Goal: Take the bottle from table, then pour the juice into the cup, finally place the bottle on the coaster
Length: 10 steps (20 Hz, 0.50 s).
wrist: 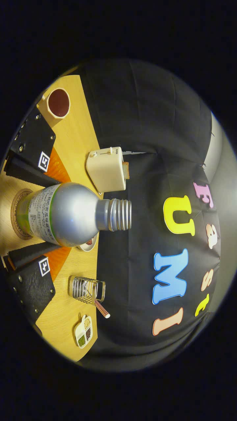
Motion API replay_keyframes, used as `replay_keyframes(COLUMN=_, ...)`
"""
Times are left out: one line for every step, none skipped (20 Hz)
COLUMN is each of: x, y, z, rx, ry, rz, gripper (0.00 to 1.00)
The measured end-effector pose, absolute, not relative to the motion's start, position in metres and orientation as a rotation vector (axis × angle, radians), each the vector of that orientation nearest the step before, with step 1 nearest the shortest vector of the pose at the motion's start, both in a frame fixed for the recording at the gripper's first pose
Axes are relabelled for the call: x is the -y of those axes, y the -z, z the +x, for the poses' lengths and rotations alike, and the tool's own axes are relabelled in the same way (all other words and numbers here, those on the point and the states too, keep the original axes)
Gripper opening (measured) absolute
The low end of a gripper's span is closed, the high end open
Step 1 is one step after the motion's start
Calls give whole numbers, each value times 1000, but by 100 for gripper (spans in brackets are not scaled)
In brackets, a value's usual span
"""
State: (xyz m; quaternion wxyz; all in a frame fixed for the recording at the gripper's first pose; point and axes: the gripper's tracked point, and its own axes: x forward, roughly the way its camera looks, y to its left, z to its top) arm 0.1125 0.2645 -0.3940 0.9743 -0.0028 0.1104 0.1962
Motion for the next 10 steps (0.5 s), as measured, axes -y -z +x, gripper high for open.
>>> replay_keyframes(x=-266, y=392, z=114, rx=-206, ry=-397, rz=-4, gripper=80)
replay_keyframes(x=-266, y=393, z=113, rx=-205, ry=-397, rz=-14, gripper=80)
replay_keyframes(x=-266, y=392, z=113, rx=-192, ry=-397, rz=-19, gripper=79)
replay_keyframes(x=-267, y=393, z=114, rx=-184, ry=-399, rz=-30, gripper=80)
replay_keyframes(x=-268, y=392, z=114, rx=-173, ry=-402, rz=-37, gripper=80)
replay_keyframes(x=-268, y=392, z=115, rx=-172, ry=-401, rz=-43, gripper=82)
replay_keyframes(x=-267, y=389, z=114, rx=-166, ry=-395, rz=-49, gripper=82)
replay_keyframes(x=-263, y=380, z=113, rx=-152, ry=-384, rz=-48, gripper=88)
replay_keyframes(x=-259, y=369, z=109, rx=-134, ry=-374, rz=-40, gripper=96)
replay_keyframes(x=-255, y=353, z=105, rx=-108, ry=-366, rz=-25, gripper=100)
